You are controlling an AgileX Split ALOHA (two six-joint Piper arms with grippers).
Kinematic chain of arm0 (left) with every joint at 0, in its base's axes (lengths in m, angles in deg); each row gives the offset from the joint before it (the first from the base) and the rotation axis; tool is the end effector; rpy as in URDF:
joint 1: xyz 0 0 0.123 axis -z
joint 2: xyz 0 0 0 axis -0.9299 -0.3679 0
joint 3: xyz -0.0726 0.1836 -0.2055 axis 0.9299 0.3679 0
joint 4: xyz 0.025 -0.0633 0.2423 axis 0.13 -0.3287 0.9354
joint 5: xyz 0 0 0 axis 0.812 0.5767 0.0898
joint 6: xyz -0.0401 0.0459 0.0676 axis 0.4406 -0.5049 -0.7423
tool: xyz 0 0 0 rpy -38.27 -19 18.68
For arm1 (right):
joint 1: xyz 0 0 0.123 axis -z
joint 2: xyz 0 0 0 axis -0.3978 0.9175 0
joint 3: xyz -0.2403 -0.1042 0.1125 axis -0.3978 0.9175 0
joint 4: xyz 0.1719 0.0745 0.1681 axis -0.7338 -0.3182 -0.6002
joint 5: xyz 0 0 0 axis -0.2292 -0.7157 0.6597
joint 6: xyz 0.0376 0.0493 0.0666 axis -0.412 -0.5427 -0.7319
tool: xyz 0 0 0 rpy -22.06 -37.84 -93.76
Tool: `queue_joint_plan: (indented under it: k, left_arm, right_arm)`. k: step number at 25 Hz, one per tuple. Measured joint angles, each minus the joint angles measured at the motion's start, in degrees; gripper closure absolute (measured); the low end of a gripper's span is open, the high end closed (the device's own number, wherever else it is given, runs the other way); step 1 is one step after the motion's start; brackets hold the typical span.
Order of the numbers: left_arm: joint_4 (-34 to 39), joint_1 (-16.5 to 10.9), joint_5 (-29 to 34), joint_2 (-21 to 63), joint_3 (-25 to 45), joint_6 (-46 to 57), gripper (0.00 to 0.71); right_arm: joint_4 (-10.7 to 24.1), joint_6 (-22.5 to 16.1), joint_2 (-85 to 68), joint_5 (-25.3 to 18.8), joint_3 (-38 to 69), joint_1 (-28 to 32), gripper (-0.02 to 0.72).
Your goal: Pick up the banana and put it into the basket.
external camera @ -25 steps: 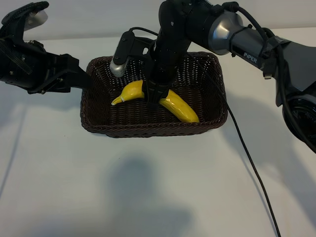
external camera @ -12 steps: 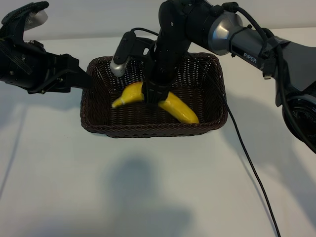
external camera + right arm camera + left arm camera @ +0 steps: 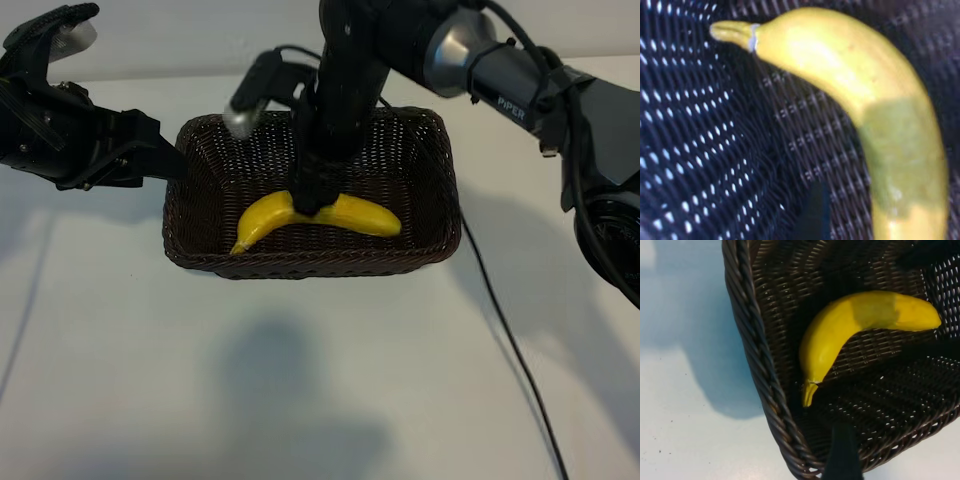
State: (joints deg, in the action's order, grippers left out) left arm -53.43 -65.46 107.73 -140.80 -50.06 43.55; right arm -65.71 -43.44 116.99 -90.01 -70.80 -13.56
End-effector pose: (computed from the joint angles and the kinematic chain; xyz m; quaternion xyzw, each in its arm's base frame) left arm 0.3024 -0.0566 0.2653 0.0498 0.9409 -0.2378 0.2358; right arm 0.3850 0.3084 0.1997 -0.5621 0.8129 0.0867 0.1250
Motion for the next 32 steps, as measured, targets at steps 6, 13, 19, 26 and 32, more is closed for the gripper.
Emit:
queue_joint_plan:
  k: [6, 13, 19, 26, 32]
  left_arm:
    - [0.0, 0.0, 0.05, 0.0, 0.0, -0.48, 0.121]
    - [0.0, 0.0, 0.18, 0.0, 0.0, -1.35, 0.121]
    - [0.0, 0.0, 0.18, 0.0, 0.0, -2.19, 0.121]
    - [0.0, 0.0, -0.41, 0.0, 0.0, -2.86, 0.121]
    - [0.0, 0.0, -1.56, 0.0, 0.0, -2.97, 0.121]
  right_arm:
    - [1.58, -3.17, -0.38, -3.28, -5.75, 0.0, 0.011]
    - [3.86, -6.07, -3.74, -3.9, -6.13, 0.2, 0.041]
    - [3.64, -9.72, -7.23, -3.9, -6.25, 3.62, 0.061]
    - [2.44, -11.45, -10.73, -3.88, -5.63, 6.99, 0.09]
    - [2.7, -11.69, -13.45, -3.89, 2.68, 7.08, 0.098]
